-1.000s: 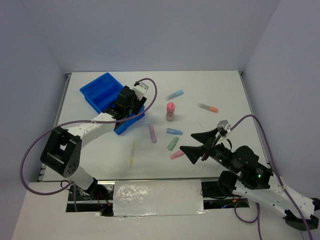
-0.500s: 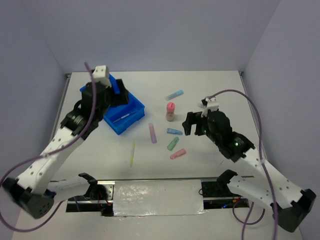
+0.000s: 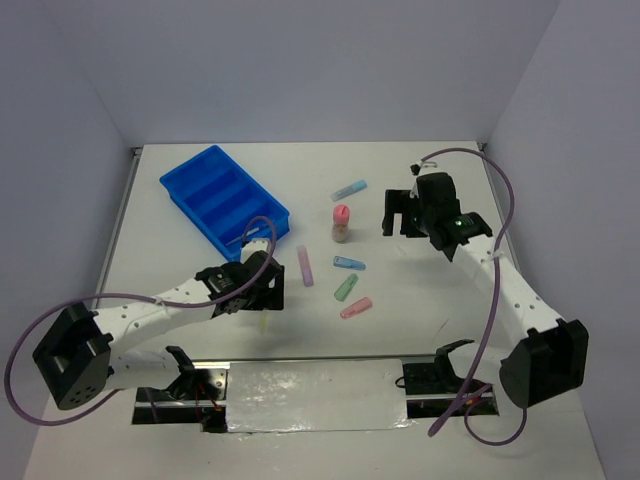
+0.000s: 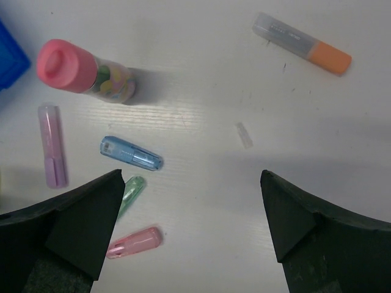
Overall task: Sort the stationery into containers
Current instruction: Close the pen at the center of the board.
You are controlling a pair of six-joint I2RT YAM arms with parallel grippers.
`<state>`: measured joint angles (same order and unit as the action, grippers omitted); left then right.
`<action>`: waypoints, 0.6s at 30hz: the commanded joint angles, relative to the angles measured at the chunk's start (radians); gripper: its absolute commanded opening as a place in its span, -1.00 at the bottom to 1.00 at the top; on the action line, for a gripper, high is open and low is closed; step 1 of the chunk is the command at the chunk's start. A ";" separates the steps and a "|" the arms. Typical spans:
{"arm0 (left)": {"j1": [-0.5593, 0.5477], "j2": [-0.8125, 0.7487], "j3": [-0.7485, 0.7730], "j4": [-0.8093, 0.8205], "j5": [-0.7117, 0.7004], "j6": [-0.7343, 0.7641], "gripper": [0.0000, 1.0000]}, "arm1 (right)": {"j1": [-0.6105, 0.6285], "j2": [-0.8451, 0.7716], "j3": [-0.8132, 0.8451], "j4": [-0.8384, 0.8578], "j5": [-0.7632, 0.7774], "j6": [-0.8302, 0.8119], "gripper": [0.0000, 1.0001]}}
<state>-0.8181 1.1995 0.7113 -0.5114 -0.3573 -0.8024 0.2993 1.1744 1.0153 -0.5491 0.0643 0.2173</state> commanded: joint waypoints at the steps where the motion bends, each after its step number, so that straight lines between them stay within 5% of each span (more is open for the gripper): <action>1: -0.001 0.018 -0.012 0.092 -0.006 -0.058 0.99 | -0.014 0.050 0.071 -0.063 -0.030 -0.062 0.98; 12: 0.019 0.215 -0.053 0.198 0.008 -0.073 0.44 | -0.014 -0.036 0.040 -0.026 -0.146 -0.052 0.88; 18: 0.019 0.267 -0.064 0.182 0.015 -0.098 -0.38 | -0.012 -0.041 0.068 -0.031 -0.147 -0.062 0.85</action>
<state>-0.8005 1.4166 0.6727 -0.3202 -0.3782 -0.8696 0.2874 1.1511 1.0416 -0.5789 -0.0692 0.1745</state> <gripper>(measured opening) 0.394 0.931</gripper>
